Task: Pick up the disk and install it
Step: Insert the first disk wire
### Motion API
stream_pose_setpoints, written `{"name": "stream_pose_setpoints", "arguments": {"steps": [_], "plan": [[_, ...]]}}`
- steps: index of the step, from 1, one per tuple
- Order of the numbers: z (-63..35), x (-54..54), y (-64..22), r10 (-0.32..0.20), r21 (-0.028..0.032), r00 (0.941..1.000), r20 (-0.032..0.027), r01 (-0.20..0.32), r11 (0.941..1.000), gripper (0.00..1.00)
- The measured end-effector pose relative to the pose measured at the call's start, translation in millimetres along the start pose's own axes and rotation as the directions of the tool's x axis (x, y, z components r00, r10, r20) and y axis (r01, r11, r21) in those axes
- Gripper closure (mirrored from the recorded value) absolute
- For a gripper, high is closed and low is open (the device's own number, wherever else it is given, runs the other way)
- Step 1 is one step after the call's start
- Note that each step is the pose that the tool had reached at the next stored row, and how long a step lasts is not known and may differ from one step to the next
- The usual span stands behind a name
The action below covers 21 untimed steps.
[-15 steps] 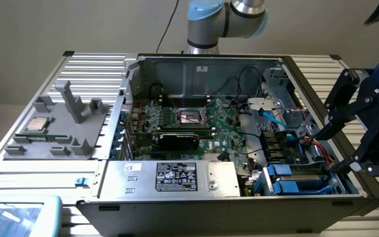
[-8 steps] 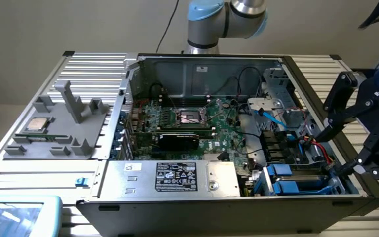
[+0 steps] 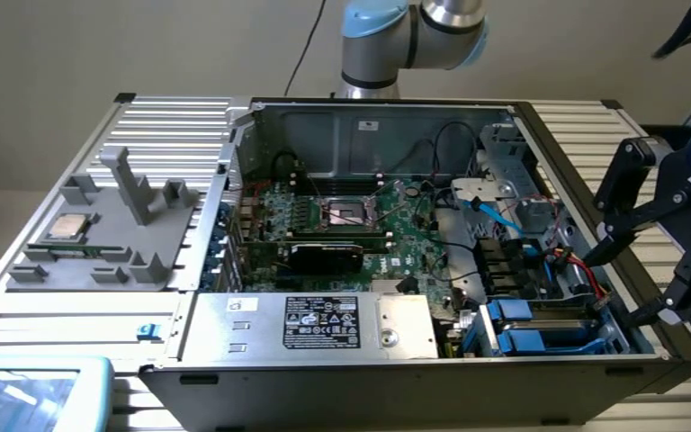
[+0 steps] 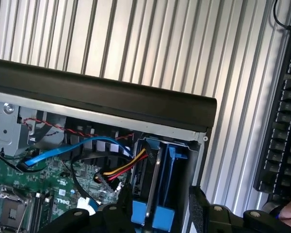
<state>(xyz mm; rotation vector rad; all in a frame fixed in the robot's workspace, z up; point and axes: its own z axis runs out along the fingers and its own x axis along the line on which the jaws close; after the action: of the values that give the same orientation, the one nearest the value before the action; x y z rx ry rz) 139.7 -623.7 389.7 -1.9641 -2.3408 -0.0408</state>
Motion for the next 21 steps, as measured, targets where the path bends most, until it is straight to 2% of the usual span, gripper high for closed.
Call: {"name": "stream_pose_setpoints", "arguments": {"steps": [4, 5, 9, 10, 11, 12, 14, 18, 21], "plan": [[0.3, -2.2, -0.6, -0.003, -0.0008, 1.0000, 0.0015, 0.003, 1.0000, 0.42], [0.5, -3.2, -0.8, -0.007, -0.0054, 1.0000, 0.0017, 0.007, 1.0000, 0.42], [1.1, -8.1, -1.6, -0.021, -0.0314, 0.9998, 0.0030, 0.022, 0.9993, 0.42], [1.4, -9.5, -1.8, -0.024, -0.0359, 0.9997, 0.0019, 0.024, 0.9991, 0.42], [2.0, -11.3, -2.0, -0.025, -0.0388, 0.9997, -0.0027, 0.025, 0.9989, 0.42], [2.6, -12.8, -2.2, -0.026, -0.0407, 0.9996, -0.0091, 0.025, 0.9988, 0.42], [3.5, -15.5, -3.0, -0.027, -0.0451, 0.9993, -0.0276, 0.026, 0.9987, 0.42], [5.3, -23.5, -4.6, -0.030, -0.0539, 0.9970, -0.0712, 0.026, 0.9982, 0.42], [6.4, -29.7, -5.7, -0.033, -0.0613, 0.9937, -0.1076, 0.026, 0.9978, 0.42]]}}
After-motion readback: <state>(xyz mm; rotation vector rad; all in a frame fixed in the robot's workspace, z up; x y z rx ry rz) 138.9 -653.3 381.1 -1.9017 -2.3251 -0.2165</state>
